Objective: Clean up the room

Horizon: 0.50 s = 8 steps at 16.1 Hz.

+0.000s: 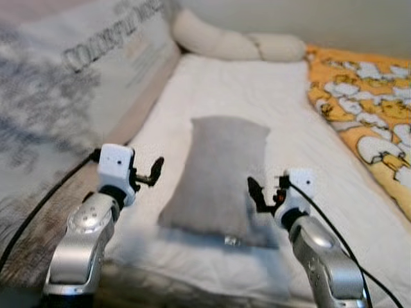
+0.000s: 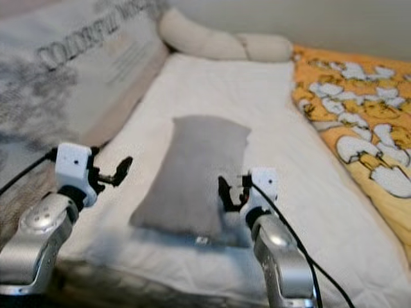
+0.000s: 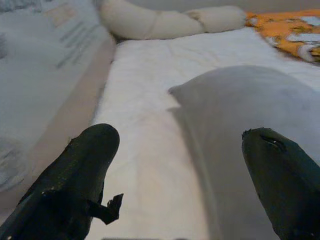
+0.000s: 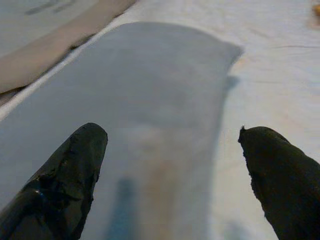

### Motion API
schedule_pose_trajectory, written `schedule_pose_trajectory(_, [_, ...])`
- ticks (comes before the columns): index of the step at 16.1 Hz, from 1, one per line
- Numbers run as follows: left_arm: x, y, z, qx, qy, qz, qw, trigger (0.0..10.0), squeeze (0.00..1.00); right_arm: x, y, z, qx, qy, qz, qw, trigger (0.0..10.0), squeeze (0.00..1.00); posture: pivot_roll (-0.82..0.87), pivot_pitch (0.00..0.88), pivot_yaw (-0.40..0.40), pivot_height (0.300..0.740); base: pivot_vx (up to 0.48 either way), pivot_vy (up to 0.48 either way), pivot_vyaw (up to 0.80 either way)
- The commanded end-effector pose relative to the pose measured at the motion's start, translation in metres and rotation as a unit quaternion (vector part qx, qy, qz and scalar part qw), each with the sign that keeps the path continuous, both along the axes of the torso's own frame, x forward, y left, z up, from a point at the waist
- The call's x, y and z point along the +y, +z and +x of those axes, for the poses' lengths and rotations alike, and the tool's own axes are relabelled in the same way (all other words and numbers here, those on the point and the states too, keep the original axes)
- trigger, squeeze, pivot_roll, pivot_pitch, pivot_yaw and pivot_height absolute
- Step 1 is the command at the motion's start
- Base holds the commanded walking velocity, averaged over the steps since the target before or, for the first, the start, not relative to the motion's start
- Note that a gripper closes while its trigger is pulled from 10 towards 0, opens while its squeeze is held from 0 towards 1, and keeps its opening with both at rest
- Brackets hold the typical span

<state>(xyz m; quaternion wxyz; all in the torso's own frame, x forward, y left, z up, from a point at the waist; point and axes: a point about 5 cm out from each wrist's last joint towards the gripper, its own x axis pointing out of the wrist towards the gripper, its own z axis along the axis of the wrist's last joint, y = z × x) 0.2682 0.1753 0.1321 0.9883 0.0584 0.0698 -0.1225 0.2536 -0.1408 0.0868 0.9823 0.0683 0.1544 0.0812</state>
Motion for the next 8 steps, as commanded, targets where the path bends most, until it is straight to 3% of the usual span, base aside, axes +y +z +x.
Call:
schedule_pose_trajectory(1, [-0.0099, -0.0001, -0.0006, 0.003, -0.023, 0.0, 1.0, 10.0, 0.0, -0.0078, 0.0009, -0.0007, -0.001, -0.013, -0.004, 1.0, 10.0, 0.0, 0.01, 0.0, 0.006, 0.74, 0.0, 0.0, 0.0])
schedule_pose_trajectory(4, [-0.0101, -0.0008, -0.0003, 0.009, -0.026, -0.003, 1.0, 10.0, 0.0, -0.007, 0.0004, -0.0023, 0.001, -0.013, 0.0, 1.0, 10.0, 0.0, 0.0, 0.0, 0.01, 0.74, 0.0, 0.0, 0.0])
schedule_pose_trajectory(8, [-0.0106, -0.0009, 0.0013, 0.009, -0.031, 0.001, 0.999, 10.0, 0.0, -0.0086, 0.0006, -0.0017, 0.0, -0.021, 0.002, 1.0, 10.0, 0.0, 0.0, 0.0, 0.017, 0.74, 0.0, 0.379, 0.0])
